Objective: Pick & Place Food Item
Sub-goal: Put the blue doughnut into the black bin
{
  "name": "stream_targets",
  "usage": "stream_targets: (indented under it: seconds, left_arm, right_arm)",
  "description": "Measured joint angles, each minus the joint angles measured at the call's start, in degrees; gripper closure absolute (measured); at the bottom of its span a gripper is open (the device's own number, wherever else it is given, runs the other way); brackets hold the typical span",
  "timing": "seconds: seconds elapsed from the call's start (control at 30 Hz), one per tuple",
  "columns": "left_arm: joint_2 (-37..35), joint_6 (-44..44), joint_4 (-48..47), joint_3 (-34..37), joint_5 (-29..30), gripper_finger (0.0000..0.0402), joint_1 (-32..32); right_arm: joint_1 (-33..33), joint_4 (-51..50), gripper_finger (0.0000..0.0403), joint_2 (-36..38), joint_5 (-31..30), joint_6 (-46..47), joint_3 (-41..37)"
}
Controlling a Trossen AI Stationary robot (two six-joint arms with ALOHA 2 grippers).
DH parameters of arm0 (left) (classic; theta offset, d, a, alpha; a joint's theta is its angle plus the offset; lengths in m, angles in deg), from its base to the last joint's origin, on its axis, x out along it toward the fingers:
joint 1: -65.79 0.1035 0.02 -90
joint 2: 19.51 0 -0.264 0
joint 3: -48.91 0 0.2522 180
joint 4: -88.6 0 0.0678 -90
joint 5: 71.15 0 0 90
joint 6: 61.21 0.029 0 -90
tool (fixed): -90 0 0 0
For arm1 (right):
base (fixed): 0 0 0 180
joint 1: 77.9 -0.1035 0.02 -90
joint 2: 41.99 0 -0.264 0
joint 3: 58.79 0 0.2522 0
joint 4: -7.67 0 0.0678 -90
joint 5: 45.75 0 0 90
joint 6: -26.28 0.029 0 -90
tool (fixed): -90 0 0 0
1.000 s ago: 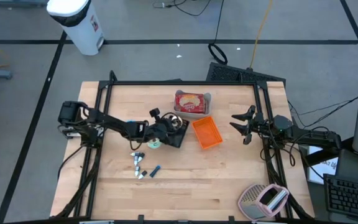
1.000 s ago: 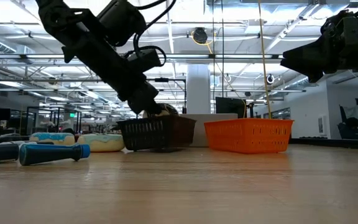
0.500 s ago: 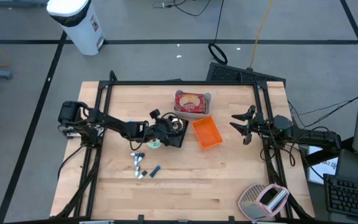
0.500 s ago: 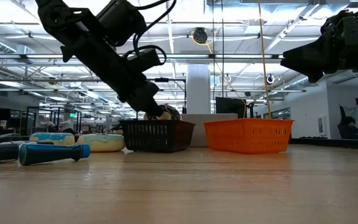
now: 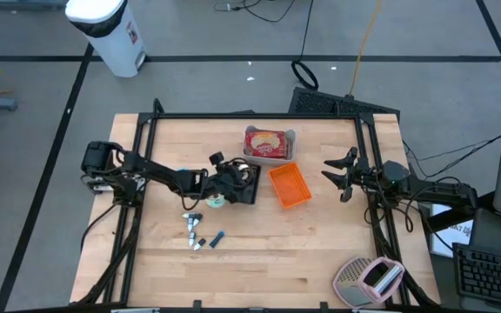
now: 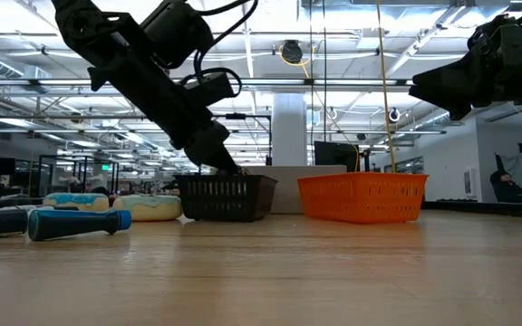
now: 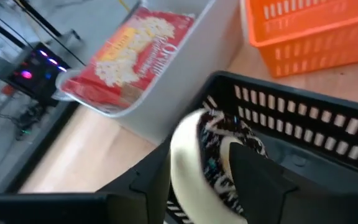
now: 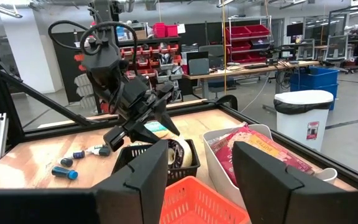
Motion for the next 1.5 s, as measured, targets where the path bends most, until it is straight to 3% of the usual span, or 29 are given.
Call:
stream_targets:
  seconds: [0.3,0.43,0.53,0.63,0.77,0.87,0.97,1.2,1.33,1.5]
  left_arm:
    - [-2.56,4.64,1.12,0.02,5.14,0.0233,-0.19]
    - [-8.08,3.35,-0.30,0.02,5.24,0.0232,-1.89]
    - [-15.31,-1.45,-7.03,0.02,5.34,0.0231,-4.14]
    - [-23.81,-11.97,-20.06,-0.04,6.95,0.0231,-6.11]
    - [-34.44,-36.13,-43.29,-0.04,7.35,0.0231,-6.00]
    - [-39.62,-54.39,-59.35,-0.02,4.82,0.0231,-4.82]
    - [-42.17,-65.95,-68.93,0.61,1.90,0.0231,-3.84]
    - [-42.11,-73.83,-68.72,7.82,-7.53,0.0194,0.11]
    - [-41.14,-74.15,-64.91,13.11,-12.68,0.0159,3.42]
    - [-41.15,-71.85,-58.62,18.15,-15.06,0.0125,6.60]
  right_arm:
    - [-0.02,0.00,0.0236,0.02,0.00,0.00,0.00]
    - [-0.02,0.00,0.0236,0.02,0.00,-0.01,0.00]
    - [-0.01,0.00,0.0236,0.02,0.00,-0.01,0.00]
    - [0.00,0.00,0.0236,0.00,0.00,0.00,-0.01]
    - [-0.01,0.00,0.0236,0.01,0.00,0.00,-0.02]
    - [-0.02,0.00,0.0236,0.02,0.01,-0.01,0.00]
    - [-0.01,0.00,0.0236,0.01,0.00,0.00,-0.01]
    - [-0.01,0.00,0.0236,0.02,0.00,0.00,-0.02]
    - [-0.01,0.00,0.0236,0.01,0.00,0.00,-0.01]
    - [-0.02,0.00,0.0236,0.02,0.00,-0.01,-0.01]
